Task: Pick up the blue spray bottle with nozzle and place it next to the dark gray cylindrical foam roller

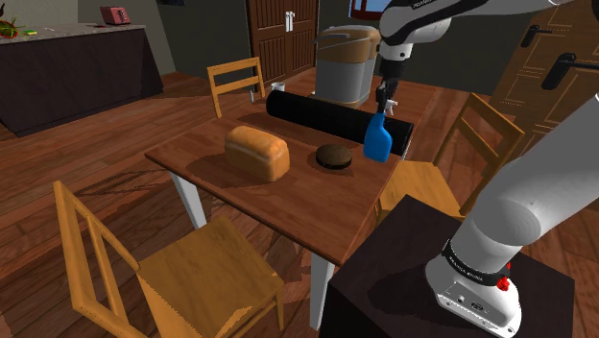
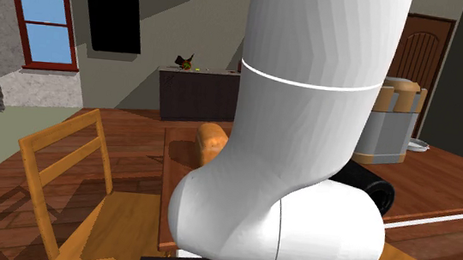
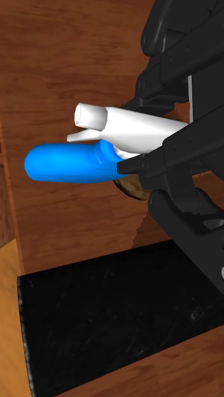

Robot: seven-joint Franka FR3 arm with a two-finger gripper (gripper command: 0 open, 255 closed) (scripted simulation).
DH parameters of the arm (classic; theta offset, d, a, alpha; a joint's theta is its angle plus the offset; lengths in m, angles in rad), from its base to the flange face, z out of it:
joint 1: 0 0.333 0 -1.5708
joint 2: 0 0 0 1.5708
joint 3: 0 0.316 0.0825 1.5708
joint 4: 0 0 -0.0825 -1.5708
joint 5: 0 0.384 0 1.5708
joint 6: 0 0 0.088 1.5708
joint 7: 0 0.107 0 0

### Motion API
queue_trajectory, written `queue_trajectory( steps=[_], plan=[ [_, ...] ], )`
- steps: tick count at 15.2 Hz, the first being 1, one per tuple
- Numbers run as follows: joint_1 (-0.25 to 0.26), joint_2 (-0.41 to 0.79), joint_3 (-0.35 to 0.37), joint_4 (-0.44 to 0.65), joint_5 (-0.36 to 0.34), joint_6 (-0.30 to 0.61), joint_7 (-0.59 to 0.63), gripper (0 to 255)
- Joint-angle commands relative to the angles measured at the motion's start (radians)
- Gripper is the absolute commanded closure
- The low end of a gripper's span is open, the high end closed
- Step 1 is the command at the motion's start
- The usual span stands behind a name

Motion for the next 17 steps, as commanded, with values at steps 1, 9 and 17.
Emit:
queue_trajectory(
  steps=[1,9,17],
  plan=[
    [0.0,0.005,-0.001,-0.024,0.0,0.029,0.001,255],
    [0.0,0.035,-0.009,-0.089,0.006,0.123,-0.005,255],
    [0.0,0.035,-0.009,-0.089,0.006,0.123,-0.005,0]
  ],
)
